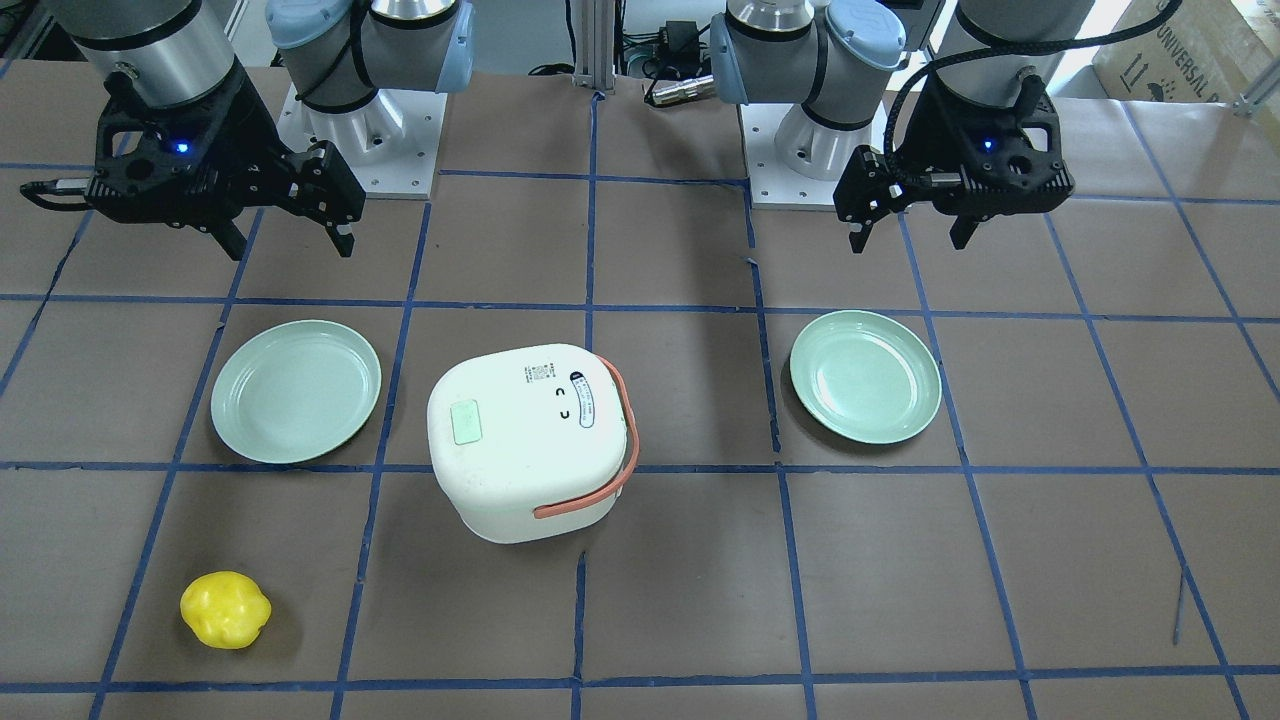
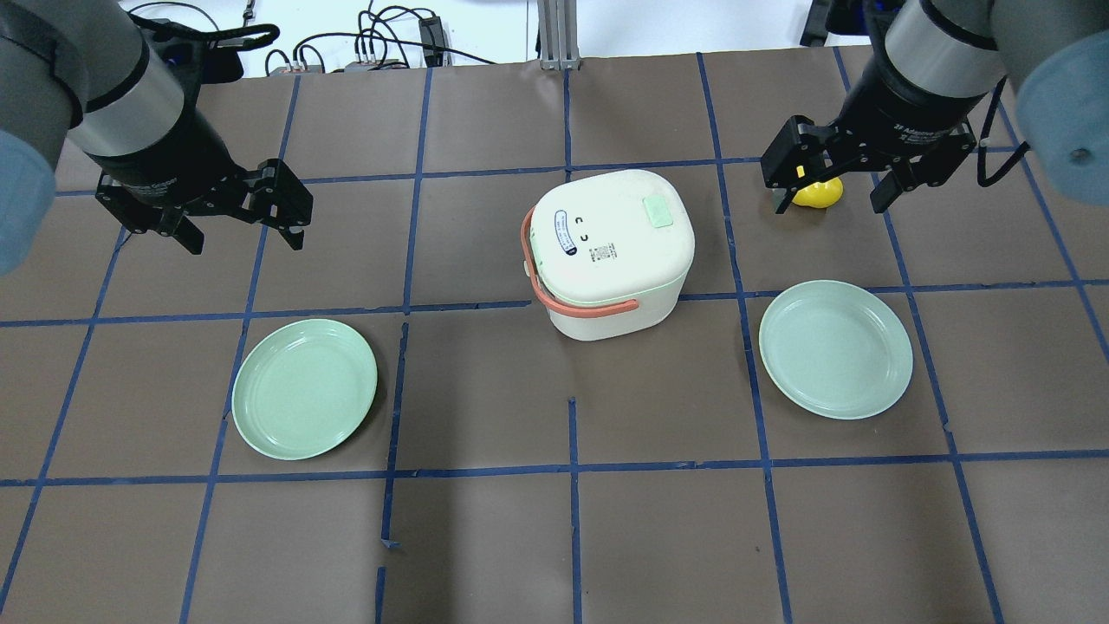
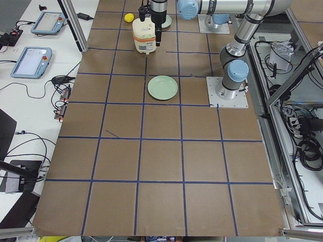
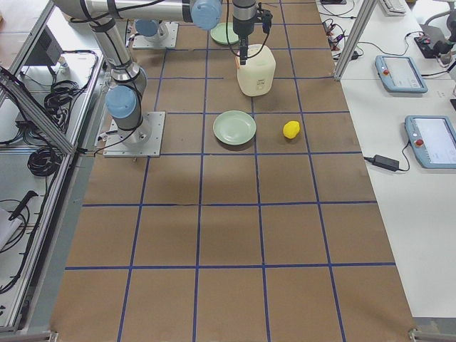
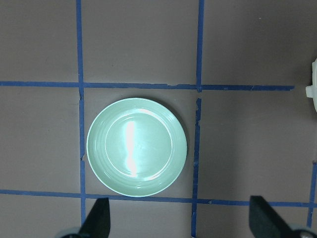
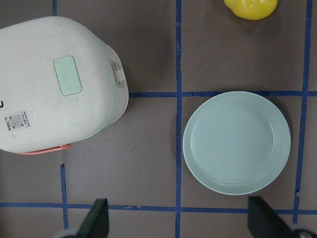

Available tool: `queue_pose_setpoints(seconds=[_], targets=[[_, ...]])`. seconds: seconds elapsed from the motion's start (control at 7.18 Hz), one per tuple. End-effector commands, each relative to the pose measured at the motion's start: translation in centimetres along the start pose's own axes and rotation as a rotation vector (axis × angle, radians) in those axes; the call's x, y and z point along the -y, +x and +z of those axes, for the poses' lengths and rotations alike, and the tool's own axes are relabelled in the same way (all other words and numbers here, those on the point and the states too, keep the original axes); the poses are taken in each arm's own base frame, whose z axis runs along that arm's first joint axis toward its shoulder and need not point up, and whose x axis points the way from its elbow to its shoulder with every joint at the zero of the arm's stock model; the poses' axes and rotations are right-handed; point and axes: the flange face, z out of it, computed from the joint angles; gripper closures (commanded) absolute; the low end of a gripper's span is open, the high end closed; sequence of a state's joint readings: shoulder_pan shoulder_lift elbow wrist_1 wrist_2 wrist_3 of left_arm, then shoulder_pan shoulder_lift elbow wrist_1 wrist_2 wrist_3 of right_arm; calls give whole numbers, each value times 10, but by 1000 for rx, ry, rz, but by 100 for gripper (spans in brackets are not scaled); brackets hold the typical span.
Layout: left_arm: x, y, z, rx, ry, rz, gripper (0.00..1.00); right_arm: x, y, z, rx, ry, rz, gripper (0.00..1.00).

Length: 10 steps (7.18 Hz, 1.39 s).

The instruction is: Press rice cooker button

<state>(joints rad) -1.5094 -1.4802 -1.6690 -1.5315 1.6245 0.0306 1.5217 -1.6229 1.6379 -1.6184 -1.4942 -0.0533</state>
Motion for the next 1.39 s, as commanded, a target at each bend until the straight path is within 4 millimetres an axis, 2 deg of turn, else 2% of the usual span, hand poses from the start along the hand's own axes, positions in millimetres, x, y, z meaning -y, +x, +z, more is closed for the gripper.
queue_pose_setpoints(seconds=[0.0,0.84,0.97,1.11,1.25], targets=[[0,0,0,0,0,0,0,0,0,0,0,0,-3,0],[0,0,0,0,0,0,0,2,0,-2,0,6,-7,0],[0,0,0,0,0,0,0,2,0,-3,0,9,-10,13],[0,0,0,0,0,0,0,3,0,-4,-1,13,-12,55],[0,0,0,0,0,0,0,6,-1,-2,9,11,-10,90]])
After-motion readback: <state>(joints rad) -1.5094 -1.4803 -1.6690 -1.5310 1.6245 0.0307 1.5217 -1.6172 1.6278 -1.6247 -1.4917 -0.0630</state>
